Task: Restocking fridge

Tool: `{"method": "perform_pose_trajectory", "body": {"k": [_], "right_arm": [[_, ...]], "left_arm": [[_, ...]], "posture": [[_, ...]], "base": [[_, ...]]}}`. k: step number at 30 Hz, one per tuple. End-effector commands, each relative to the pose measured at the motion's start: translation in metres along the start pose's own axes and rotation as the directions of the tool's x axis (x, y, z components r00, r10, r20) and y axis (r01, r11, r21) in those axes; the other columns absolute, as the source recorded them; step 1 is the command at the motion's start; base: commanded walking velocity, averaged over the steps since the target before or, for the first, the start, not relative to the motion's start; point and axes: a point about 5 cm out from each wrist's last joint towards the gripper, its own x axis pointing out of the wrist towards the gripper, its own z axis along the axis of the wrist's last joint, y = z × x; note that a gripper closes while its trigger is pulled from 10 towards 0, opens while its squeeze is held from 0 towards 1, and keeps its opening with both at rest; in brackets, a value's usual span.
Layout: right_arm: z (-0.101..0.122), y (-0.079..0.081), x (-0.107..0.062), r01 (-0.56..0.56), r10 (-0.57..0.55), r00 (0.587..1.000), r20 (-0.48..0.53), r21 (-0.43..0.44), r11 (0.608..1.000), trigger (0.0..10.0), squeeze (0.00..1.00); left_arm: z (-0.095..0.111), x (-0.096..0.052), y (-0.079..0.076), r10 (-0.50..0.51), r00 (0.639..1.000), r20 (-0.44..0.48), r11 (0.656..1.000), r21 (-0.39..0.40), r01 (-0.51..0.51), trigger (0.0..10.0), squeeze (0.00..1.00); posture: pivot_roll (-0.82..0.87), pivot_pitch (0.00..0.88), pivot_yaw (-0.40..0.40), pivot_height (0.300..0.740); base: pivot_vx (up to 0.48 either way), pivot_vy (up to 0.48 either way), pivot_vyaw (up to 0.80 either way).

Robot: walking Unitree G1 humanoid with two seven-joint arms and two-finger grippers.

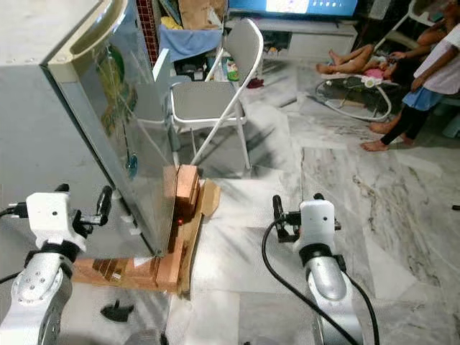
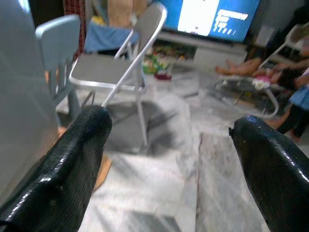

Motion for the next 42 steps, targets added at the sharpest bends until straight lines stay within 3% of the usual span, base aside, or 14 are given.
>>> {"method": "perform_pose_trajectory", "body": {"k": [1,11,17,26,33,42], "right_arm": [[0.004,0.0,0.001,-0.008,0.008,1.0,0.019,0.0,1.0,10.0,0.0],[0.006,0.001,0.006,-0.023,0.023,0.999,0.027,0.006,1.0,10.0,0.0],[0.006,0.004,0.008,-0.04,0.039,0.999,0.021,0.02,0.999,10.0,0.0],[0.006,0.006,0.011,-0.046,0.046,0.999,0.014,0.014,0.999,10.0,0.0],[0.019,0.007,0.016,-0.051,0.051,0.997,0.059,-0.006,0.999,10.0,0.0],[0.012,0.006,0.013,-0.047,0.047,0.998,0.032,-0.013,0.999,10.0,0.0]], "left_arm": [[0.007,0.002,-0.003,-0.012,1.0,0.017,1.0,-0.001,0.012,10.0,0.0],[0.009,-0.001,-0.005,0.004,1.0,-0.003,1.0,-0.016,-0.004,10.0,0.0],[0.006,-0.003,-0.007,0.029,0.999,-0.023,0.999,-0.017,-0.03,10.0,0.0],[0.007,0.016,-0.008,-0.011,0.999,-0.032,1.0,-0.027,0.01,10.0,0.0],[0.014,0.049,-0.001,0.0,1.0,-0.017,0.999,-0.035,-0.001,10.0,0.0],[0.013,0.051,-0.009,-0.125,0.992,-0.024,0.992,-0.038,0.124,10.0,0.0]], "posture": [[0.06,0.014,-0.001,0.74],[0.06,0.006,-0.006,0.74],[0.07,0.014,-0.018,0.74],[0.06,0.028,-0.03,0.74],[0.04,0.039,-0.03,0.74],[0.04,0.052,-0.025,0.74]], "base": [[0.442,0.0,0.0],[0.447,0.0,0.36],[0.044,0.0,0.0],[0.0,0.0,0.0],[0.0,0.0,0.0],[0.0,0.0,0.0]]}}
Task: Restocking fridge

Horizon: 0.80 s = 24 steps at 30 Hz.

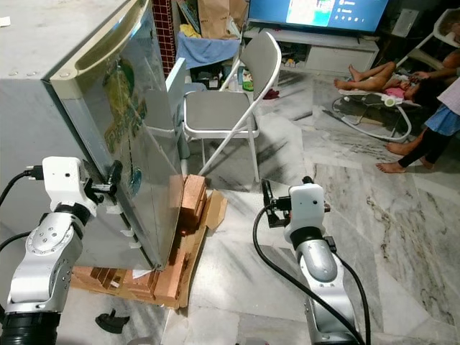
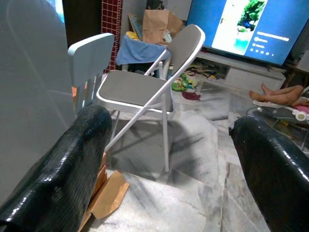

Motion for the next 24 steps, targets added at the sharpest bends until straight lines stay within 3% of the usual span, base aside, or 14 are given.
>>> {"method": "perform_pose_trajectory", "body": {"k": [1,10,18,24], "right_arm": [[0.001,0.0,-0.001,0.0,0.0,1.0,0.0,0.0,1.0,10.0,0.0],[0.0,0.005,0.001,-0.009,0.009,1.0,-0.005,0.005,1.0,10.0,0.0],[-0.007,-0.001,-0.019,0.019,-0.015,0.997,-0.081,0.047,0.999,10.0,0.0],[-0.006,-0.007,-0.021,0.036,-0.034,0.996,-0.085,0.029,0.999,10.0,0.0]], "left_arm": [[-0.002,-0.001,-0.002,-0.024,1.0,-0.008,1.0,0.002,0.024,10.0,0.0],[-0.004,0.001,-0.001,-0.047,0.999,-0.015,0.999,0.02,0.047,10.0,0.0],[0.0,0.018,0.015,-0.003,1.0,-0.004,0.999,0.043,0.003,10.0,0.0],[-0.004,0.035,0.006,-0.034,0.999,-0.021,0.998,0.046,0.035,10.0,0.0]], "posture": [[0.04,0.053,-0.026,0.74],[0.04,0.051,-0.03,0.74],[0.01,0.057,-0.023,0.74],[-0.01,0.055,-0.017,0.74]], "base": [[0.0,0.0,0.0],[0.0,0.0,0.0],[0.0,0.0,0.0],[0.0,0.0,0.0]]}}
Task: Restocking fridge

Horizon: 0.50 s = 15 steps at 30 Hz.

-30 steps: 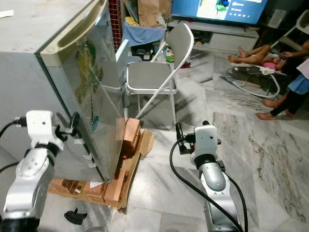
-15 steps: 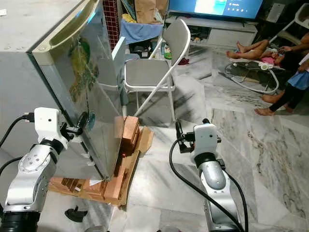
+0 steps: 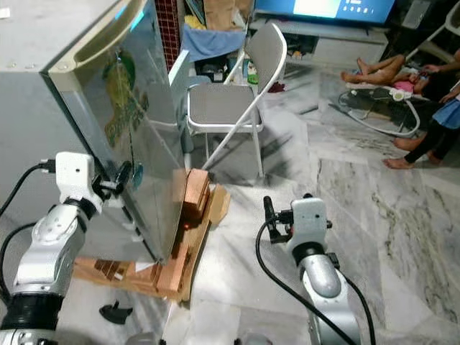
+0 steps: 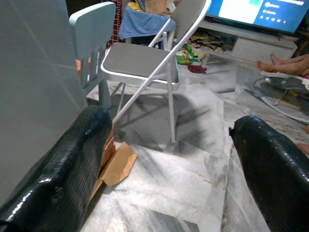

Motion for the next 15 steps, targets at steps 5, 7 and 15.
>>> {"method": "perform_pose_trajectory", "body": {"k": [5,7,15], "right_arm": [[0.01,-0.004,0.0,0.024,-0.024,1.0,0.02,-0.003,1.0,10.0,0.0],[0.01,-0.003,0.0,0.025,-0.025,1.0,0.017,-0.003,1.0,10.0,0.0],[0.01,-0.001,0.002,0.027,-0.027,0.999,0.018,-0.002,1.0,10.0,0.0]], "left_arm": [[0.006,0.022,-0.012,-0.073,0.997,0.001,0.996,0.054,0.073,10.0,0.0],[0.012,0.03,-0.018,-0.095,0.995,0.015,0.994,0.063,0.094,10.0,0.0],[0.014,0.043,-0.034,-0.145,0.989,0.033,0.987,0.074,0.142,10.0,0.0]], "posture": [[-0.01,0.048,-0.015,0.74],[-0.01,0.045,-0.014,0.74],[0.0,0.04,-0.012,0.74]], "base": [[0.0,0.0,0.0],[0.0,0.0,0.0],[0.0,0.0,0.0]]}}
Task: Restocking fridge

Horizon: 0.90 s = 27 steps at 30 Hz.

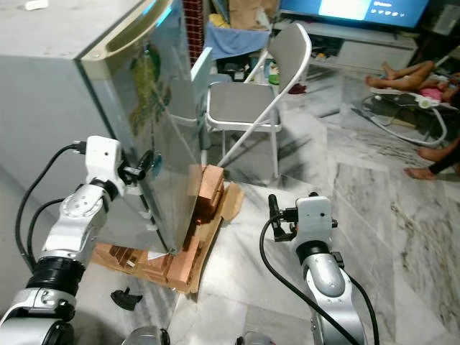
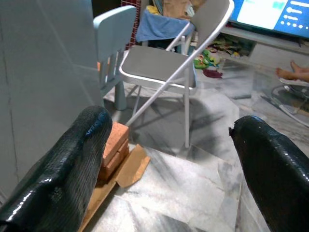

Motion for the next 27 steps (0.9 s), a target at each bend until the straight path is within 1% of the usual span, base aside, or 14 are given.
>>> {"method": "perform_pose_trajectory", "body": {"k": [1,7,10,12,13,14,16,20,21,22,23,24,26,27], "right_arm": [[0.005,-0.001,0.001,0.009,-0.009,1.0,0.013,-0.008,1.0,10.0,0.0],[0.005,-0.001,0.003,0.015,-0.015,1.0,0.015,-0.011,1.0,10.0,0.0],[0.001,0.0,0.002,0.024,-0.024,1.0,-0.007,-0.035,0.999,10.0,0.0],[-0.016,-0.01,-0.002,0.07,-0.086,0.989,-0.116,-0.138,0.988,10.0,0.0],[-0.016,-0.01,-0.002,0.07,-0.086,0.989,-0.116,-0.138,0.988,10.0,0.0],[-0.026,-0.018,-0.006,0.11,-0.134,0.975,-0.177,-0.139,0.984,10.0,0.0],[-0.03,-0.024,-0.009,0.136,-0.163,0.965,-0.207,-0.141,0.981,10.0,0.0],[-0.035,-0.029,-0.013,0.154,-0.186,0.953,-0.239,-0.149,0.977,10.0,0.0],[-0.036,-0.029,-0.015,0.156,-0.19,0.951,-0.244,-0.153,0.976,10.0,0.0],[-0.037,-0.029,-0.018,0.159,-0.195,0.947,-0.253,-0.157,0.975,10.0,0.0],[-0.038,-0.028,-0.019,0.16,-0.197,0.946,-0.257,-0.158,0.975,10.0,0.0],[-0.038,-0.028,-0.019,0.16,-0.197,0.946,-0.257,-0.158,0.975,10.0,0.0],[-0.04,-0.025,-0.02,0.154,-0.192,0.944,-0.268,-0.154,0.976,10.0,0.0],[-0.04,-0.025,-0.02,0.154,-0.192,0.944,-0.268,-0.154,0.976,10.0,0.0]], "left_arm": [[0.009,0.008,-0.006,-0.032,0.999,0.024,0.999,0.025,0.031,10.0,0.0],[0.02,0.018,-0.028,-0.122,0.991,0.062,0.993,0.02,0.121,10.0,0.0],[0.029,0.024,-0.044,-0.185,0.978,0.095,0.983,0.018,0.184,10.0,0.0],[0.042,0.028,-0.058,-0.226,0.963,0.145,0.974,0.041,0.222,10.0,0.0],[0.042,0.028,-0.058,-0.226,0.963,0.145,0.974,0.041,0.222,10.0,0.0],[0.049,0.03,-0.065,-0.252,0.953,0.169,0.968,0.049,0.248,10.0,0.0],[0.053,0.032,-0.069,-0.264,0.948,0.179,0.964,0.048,0.26,10.0,0.0],[0.056,0.037,-0.076,-0.273,0.945,0.179,0.962,0.031,0.271,10.0,0.0],[0.06,0.038,-0.085,-0.295,0.936,0.191,0.954,0.007,0.299,10.0,0.0],[0.073,0.037,-0.112,-0.389,0.891,0.235,0.917,0.0,0.4,10.0,0.0],[0.08,0.034,-0.126,-0.441,0.859,0.259,0.891,0.012,0.454,10.0,0.0],[0.08,0.034,-0.126,-0.441,0.859,0.259,0.891,0.012,0.454,10.0,0.0],[0.105,0.017,-0.178,-0.606,0.718,0.343,0.774,0.046,0.632,10.0,0.0],[0.105,0.017,-0.178,-0.606,0.718,0.343,0.774,0.046,0.632,10.0,0.0]], "posture": [[0.0,0.04,-0.012,0.74],[0.0,0.035,-0.01,0.74],[0.0,0.032,-0.01,0.74],[0.0,0.028,-0.009,0.74],[0.0,0.028,-0.009,0.74],[0.0,0.027,-0.009,0.74],[-0.01,0.029,-0.006,0.74],[-0.01,0.03,0.0,0.74],[-0.01,0.028,0.001,0.74],[0.0,0.026,0.001,0.74],[0.0,0.025,0.0,0.74],[0.0,0.025,0.0,0.74],[0.0,0.019,-0.001,0.74],[0.0,0.019,-0.001,0.74]], "base": [[0.0,0.0,0.0],[0.0,0.0,0.0],[0.0,0.0,0.0],[0.0,0.0,0.0],[0.0,0.0,0.0],[0.0,0.0,0.0],[0.0,0.0,0.0],[0.0,0.0,0.0],[0.0,0.0,0.0],[0.0,0.0,0.0],[0.0,0.0,0.0],[0.0,0.0,0.0],[0.0,0.0,0.0],[0.0,0.0,0.0]]}}
